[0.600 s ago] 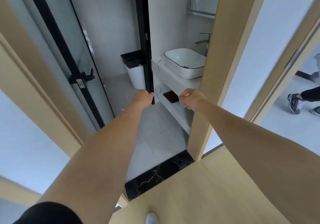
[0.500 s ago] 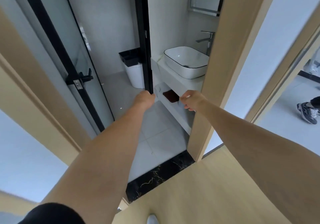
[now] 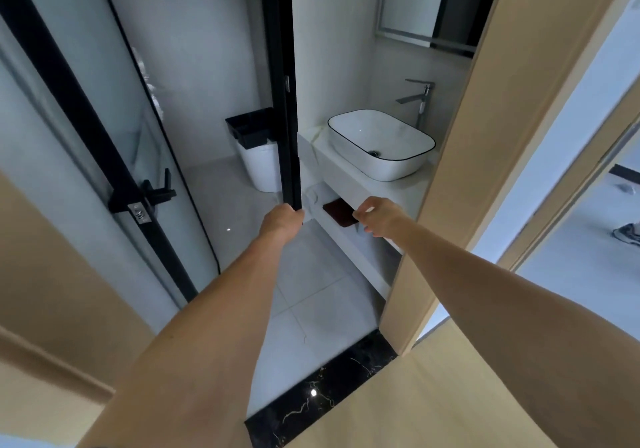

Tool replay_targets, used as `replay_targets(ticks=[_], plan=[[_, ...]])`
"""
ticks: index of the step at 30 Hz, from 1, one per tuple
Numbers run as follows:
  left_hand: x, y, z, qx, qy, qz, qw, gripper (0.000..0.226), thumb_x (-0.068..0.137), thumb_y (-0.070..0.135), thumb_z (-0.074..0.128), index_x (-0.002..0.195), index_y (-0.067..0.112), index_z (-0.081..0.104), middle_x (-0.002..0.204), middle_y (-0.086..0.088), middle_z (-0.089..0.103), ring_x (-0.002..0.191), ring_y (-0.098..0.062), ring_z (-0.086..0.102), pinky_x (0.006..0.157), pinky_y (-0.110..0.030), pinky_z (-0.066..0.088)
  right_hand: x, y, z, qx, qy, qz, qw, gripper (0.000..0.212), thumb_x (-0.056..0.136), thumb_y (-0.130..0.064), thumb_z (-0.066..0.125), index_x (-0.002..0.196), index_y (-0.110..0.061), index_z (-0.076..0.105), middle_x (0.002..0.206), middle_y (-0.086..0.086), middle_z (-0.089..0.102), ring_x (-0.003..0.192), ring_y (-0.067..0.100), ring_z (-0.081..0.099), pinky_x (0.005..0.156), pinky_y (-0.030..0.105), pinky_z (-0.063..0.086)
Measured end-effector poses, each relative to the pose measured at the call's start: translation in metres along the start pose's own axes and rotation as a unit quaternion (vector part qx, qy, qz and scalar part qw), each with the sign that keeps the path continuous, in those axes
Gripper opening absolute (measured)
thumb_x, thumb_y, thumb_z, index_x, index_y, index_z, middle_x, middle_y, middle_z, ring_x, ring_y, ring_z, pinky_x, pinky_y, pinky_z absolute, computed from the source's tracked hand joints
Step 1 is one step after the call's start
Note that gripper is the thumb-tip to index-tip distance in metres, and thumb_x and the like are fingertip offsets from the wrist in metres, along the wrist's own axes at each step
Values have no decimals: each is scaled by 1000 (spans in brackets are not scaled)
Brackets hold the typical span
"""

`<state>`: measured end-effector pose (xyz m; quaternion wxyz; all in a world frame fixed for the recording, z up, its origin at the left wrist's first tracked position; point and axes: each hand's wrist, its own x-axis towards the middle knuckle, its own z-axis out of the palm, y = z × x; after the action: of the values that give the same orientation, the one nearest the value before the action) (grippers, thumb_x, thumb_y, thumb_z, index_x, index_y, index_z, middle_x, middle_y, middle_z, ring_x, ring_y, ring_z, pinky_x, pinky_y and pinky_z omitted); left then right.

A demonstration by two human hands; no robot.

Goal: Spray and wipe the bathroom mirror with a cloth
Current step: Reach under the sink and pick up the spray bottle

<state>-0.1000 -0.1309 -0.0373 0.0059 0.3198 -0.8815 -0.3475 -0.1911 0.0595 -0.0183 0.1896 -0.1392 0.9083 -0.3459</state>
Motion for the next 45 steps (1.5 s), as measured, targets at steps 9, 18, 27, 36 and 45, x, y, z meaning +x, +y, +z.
replay_targets(ticks=[9, 18, 27, 36, 45], plan=[[67, -9, -3, 10, 16, -14, 1000, 28, 102, 27, 40, 85, 8, 51, 80, -4, 50, 79, -22, 49, 67, -29, 34, 76, -18, 24, -3, -35, -26, 999, 17, 96, -36, 62, 100, -20, 63, 106, 11, 67, 110, 34, 66, 100, 45, 55], [165, 12, -11, 8, 30, -36, 999, 22, 100, 24, 39, 93, 10, 54, 89, -5, 54, 88, -25, 50, 75, -28, 36, 200, -34, 25, 42, -71, -25, 996, 24, 93, -39, 65, 107, -20, 65, 117, 13, 69, 111, 34, 67, 100, 47, 55], [242, 37, -31, -24, 56, -28, 998, 21, 102, 22, 38, 104, 11, 55, 88, 3, 50, 94, -19, 48, 78, -27, 37, 291, -68, 16, 50, -94, -64, 992, 30, 95, -40, 64, 111, -14, 63, 107, 15, 71, 102, 31, 71, 96, 45, 57], [311, 33, -55, -35, 63, -17, 997, 39, 105, 29, 36, 126, 3, 55, 111, -8, 56, 102, -24, 53, 86, -30, 43, 348, -101, 26, 59, -76, -60, 994, 24, 95, -41, 64, 102, -18, 63, 102, 14, 71, 98, 30, 71, 93, 49, 58], [401, 18, -85, -17, 38, 13, 999, 20, 101, 27, 40, 99, 12, 53, 85, 0, 51, 92, -26, 51, 78, -30, 40, 397, -136, 47, 91, -28, -30, 995, 25, 92, -43, 66, 101, -20, 64, 102, 11, 72, 97, 27, 71, 99, 50, 55]])
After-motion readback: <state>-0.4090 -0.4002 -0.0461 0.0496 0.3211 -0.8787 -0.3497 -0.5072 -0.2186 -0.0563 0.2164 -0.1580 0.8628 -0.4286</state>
